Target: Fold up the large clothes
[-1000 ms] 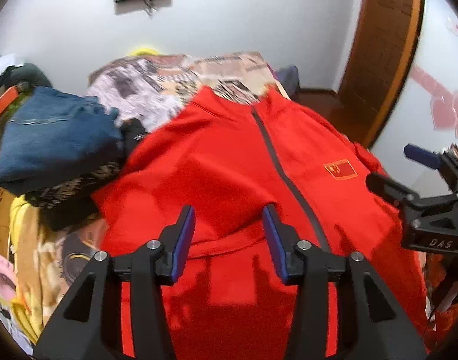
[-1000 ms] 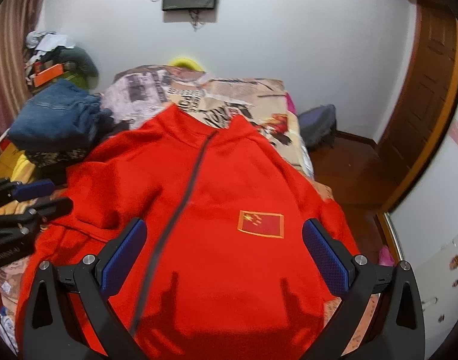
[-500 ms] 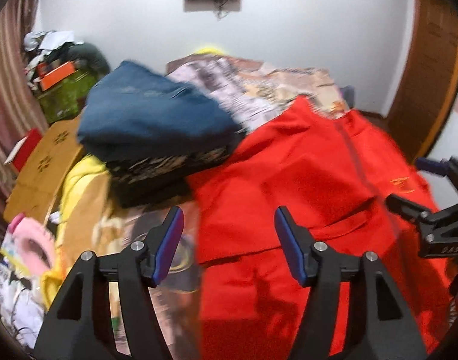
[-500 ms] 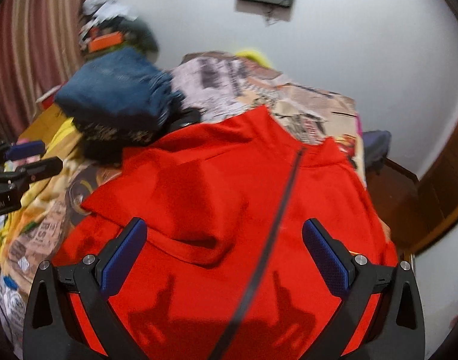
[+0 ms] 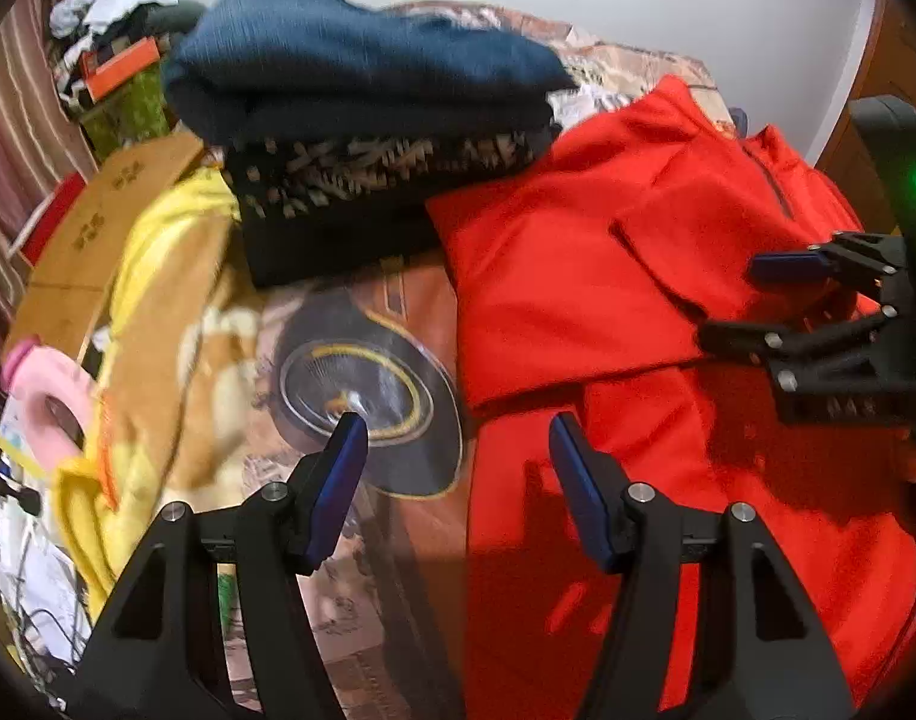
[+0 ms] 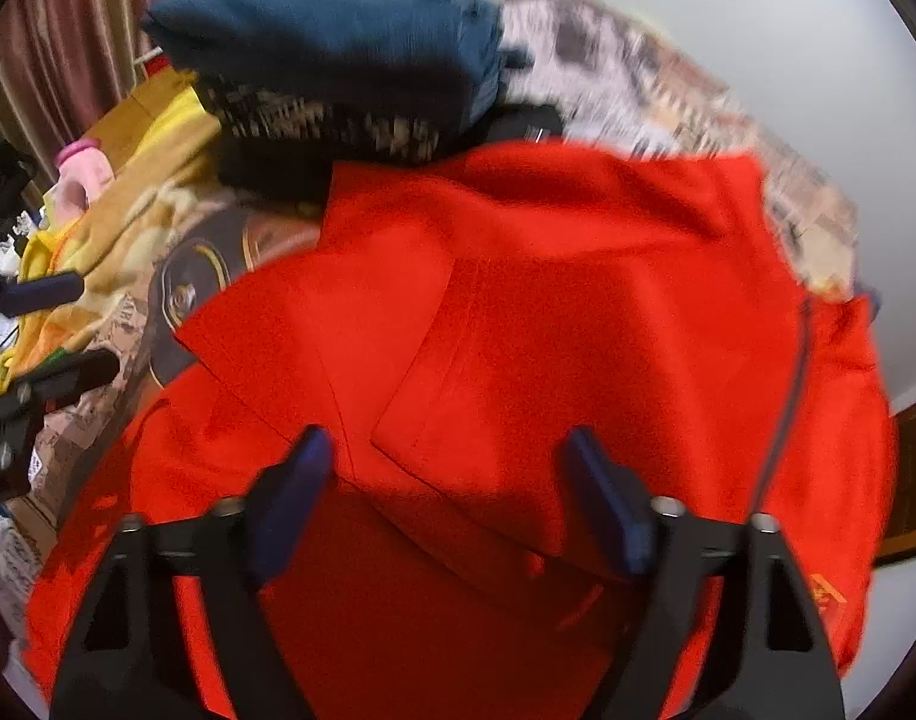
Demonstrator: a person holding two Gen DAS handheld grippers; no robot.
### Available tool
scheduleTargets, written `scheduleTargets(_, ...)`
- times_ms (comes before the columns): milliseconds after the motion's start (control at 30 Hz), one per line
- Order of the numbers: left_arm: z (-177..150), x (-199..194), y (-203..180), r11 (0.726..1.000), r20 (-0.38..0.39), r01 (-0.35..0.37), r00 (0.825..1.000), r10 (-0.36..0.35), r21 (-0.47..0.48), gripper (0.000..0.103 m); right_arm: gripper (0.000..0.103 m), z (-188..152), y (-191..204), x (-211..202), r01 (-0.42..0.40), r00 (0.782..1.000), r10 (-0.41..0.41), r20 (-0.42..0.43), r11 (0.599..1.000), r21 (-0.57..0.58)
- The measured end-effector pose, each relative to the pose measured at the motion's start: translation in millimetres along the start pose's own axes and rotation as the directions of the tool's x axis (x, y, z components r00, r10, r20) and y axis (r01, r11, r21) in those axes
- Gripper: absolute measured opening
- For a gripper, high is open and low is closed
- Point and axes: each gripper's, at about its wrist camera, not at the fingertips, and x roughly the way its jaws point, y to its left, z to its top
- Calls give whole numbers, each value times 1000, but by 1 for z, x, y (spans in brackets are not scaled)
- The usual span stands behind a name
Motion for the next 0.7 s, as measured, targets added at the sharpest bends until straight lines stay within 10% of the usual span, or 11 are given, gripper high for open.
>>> scheduleTargets(100,-4,12,2,1000,-31,10,999,-11,-12,62,63,-1,-9,6,-63,998,64,-12,997,45)
scheduleTargets(367,-13,30,-4,998,-79,39,996,-42,-41,62,8,1,-29,1,-138,990,139,-6,985,106)
scheduleTargets(700,3,24,-15,996,-62,75,995,-78,-38,62,6,3,-69,-61,-78,980,36,197,975,208)
